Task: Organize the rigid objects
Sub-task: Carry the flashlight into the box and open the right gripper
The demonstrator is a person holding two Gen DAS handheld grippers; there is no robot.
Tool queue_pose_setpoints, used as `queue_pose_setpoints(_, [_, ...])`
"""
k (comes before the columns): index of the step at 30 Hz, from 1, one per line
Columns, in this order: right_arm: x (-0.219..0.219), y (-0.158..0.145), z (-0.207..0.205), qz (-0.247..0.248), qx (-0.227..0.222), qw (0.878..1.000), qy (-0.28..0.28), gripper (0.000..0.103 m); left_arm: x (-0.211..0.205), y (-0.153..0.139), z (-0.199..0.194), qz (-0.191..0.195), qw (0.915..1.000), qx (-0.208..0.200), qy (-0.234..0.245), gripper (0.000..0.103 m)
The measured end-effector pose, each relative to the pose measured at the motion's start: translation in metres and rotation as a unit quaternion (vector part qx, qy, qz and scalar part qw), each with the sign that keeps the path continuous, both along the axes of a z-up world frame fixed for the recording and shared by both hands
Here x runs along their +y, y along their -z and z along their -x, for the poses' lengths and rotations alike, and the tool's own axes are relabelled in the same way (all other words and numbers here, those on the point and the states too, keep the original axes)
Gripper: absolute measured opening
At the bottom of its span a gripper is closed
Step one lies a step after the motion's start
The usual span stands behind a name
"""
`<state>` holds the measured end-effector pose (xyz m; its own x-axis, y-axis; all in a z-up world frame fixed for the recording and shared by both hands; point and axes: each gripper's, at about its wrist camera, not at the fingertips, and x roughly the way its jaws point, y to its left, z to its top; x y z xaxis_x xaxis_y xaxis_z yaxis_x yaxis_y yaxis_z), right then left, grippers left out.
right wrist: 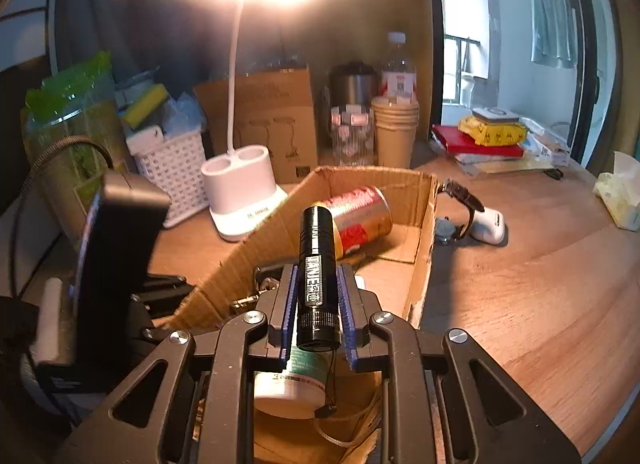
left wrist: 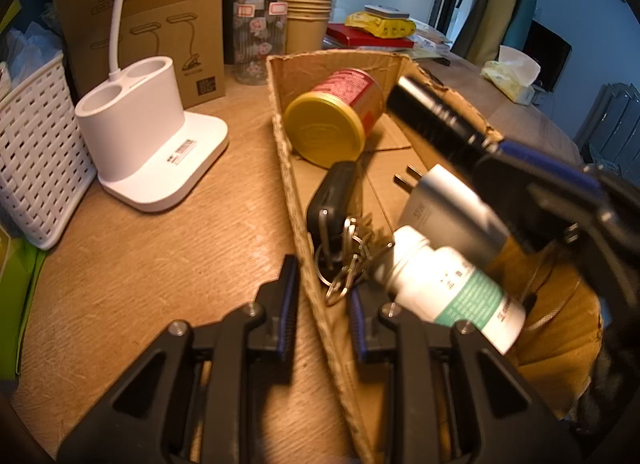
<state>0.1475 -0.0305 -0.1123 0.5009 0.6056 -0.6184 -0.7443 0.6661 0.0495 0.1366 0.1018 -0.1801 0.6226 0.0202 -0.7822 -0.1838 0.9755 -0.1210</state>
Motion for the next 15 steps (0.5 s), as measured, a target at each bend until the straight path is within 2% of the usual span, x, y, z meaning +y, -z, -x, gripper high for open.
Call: queue_pose_setpoints(15, [-0.0009,0.0075,0.0001,0.017,0.012,1.0,-0.004,0.021,-0.0001,0.0001,0.0001,0.0,1.0,0.0,0.0,0.025])
